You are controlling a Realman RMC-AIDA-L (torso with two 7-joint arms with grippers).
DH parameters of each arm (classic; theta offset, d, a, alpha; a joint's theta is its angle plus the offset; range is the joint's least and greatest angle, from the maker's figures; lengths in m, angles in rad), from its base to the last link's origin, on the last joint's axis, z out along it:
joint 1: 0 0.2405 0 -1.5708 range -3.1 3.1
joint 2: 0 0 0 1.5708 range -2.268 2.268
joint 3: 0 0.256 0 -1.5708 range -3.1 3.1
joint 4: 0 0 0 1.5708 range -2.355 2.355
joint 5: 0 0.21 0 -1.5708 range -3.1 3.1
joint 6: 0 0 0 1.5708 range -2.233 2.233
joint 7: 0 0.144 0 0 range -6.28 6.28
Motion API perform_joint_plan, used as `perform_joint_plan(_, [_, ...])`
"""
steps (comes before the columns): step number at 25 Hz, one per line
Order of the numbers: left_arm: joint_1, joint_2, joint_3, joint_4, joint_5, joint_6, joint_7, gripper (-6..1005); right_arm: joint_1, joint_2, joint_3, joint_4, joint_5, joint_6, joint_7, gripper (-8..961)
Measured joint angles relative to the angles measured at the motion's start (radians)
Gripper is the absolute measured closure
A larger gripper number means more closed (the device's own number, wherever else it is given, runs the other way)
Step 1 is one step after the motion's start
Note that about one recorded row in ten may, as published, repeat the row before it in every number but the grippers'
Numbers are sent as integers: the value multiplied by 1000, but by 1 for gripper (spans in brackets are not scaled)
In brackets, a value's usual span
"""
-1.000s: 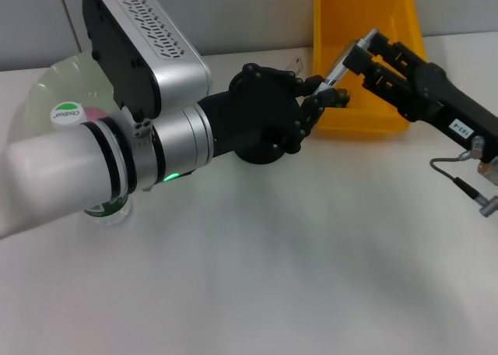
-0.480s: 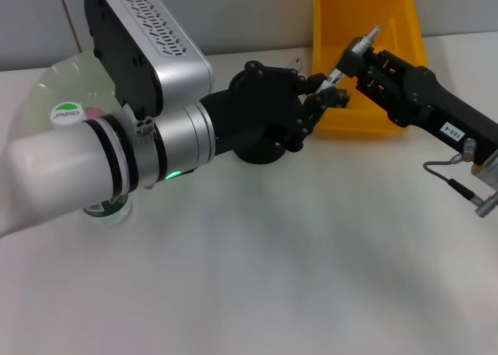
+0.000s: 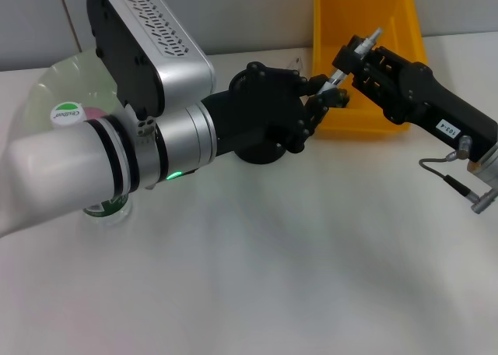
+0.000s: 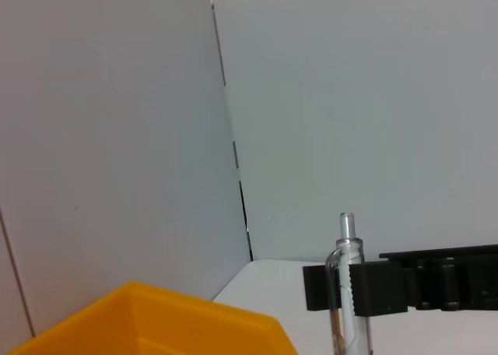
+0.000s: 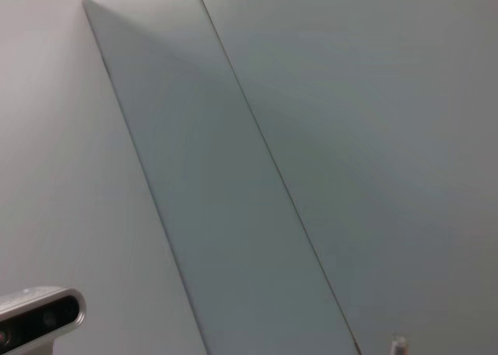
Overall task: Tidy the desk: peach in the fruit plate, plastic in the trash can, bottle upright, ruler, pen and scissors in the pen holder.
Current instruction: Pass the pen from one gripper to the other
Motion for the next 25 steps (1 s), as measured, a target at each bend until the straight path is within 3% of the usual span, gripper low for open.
perform_joint_plan(12, [0,2,-5,-9,-9,0,0,853,0,0,0,-4,1,11,-1,716])
perform_joint_plan(17, [0,2,-2,-6,-9,0,0,853,2,0,-1,-3,-3,13,-12,713])
perform_joint_plan(25, [-1,1,13,-9,-35,1,0,853,-4,0,-7,32,3,7,-104,808])
